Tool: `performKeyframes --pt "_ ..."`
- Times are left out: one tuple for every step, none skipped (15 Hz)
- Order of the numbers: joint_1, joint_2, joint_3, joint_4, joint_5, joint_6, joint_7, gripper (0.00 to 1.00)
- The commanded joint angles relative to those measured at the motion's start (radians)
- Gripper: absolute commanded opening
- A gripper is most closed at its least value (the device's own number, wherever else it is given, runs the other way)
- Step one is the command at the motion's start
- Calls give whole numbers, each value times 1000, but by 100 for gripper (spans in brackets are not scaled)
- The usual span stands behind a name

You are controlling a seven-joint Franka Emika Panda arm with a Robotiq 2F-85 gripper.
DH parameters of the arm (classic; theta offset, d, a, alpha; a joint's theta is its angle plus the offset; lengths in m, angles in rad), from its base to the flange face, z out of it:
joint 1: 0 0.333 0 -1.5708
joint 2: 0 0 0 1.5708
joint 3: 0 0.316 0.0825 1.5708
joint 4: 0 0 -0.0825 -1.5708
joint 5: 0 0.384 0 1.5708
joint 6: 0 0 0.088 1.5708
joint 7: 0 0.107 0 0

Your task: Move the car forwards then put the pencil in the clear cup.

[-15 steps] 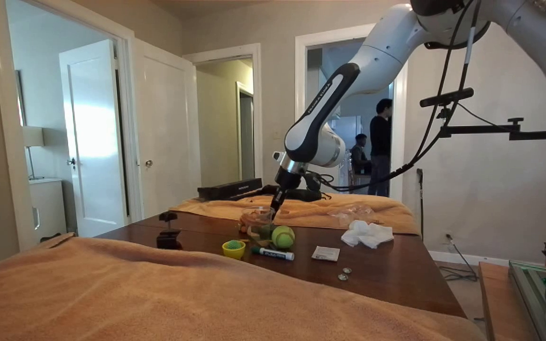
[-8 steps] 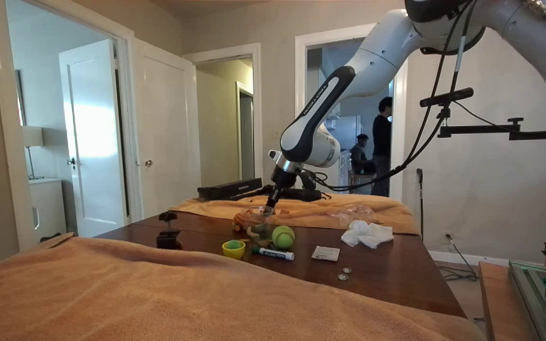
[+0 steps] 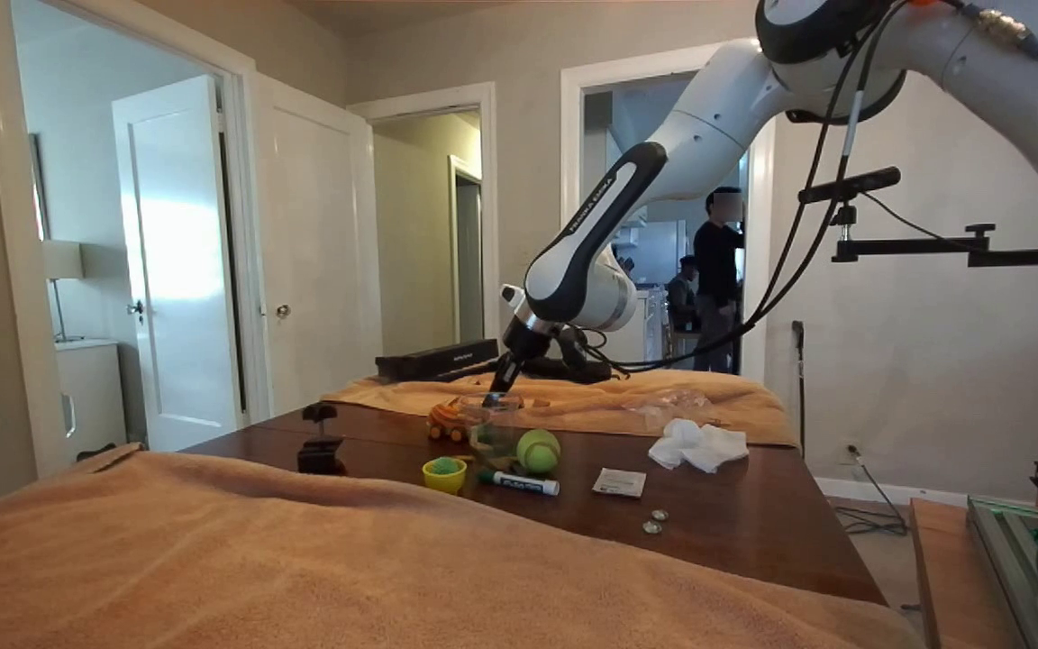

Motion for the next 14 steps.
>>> performKeyframes --pt "77 -67 -104 -67 -45 89 80 28" --pt "117 -102 -159 -105 -53 121 111 33" --pt "146 -129 -199 -136 -60 142 135 41" --pt "178 -162 -241 -176 -64 162 169 47" --pt "222 -200 -296 -215 -67 174 207 54" --pt "256 -239 -339 -255 -73 163 240 61" --pt "285 -268 -374 -285 -83 137 266 68" --pt "311 -295 -404 -313 -92 117 293 76" --pt "322 -319 -412 -339 -103 80 317 82" --pt "319 -342 -406 -361 -116 42 334 90" --pt "302 -362 -371 -387 -62 5 283 96" --pt "277 -378 -337 -403 -57 -35 281 100" --pt "270 -388 -319 -416 -48 -65 275 100" --pt "250 -392 -287 -424 -35 -85 263 100"
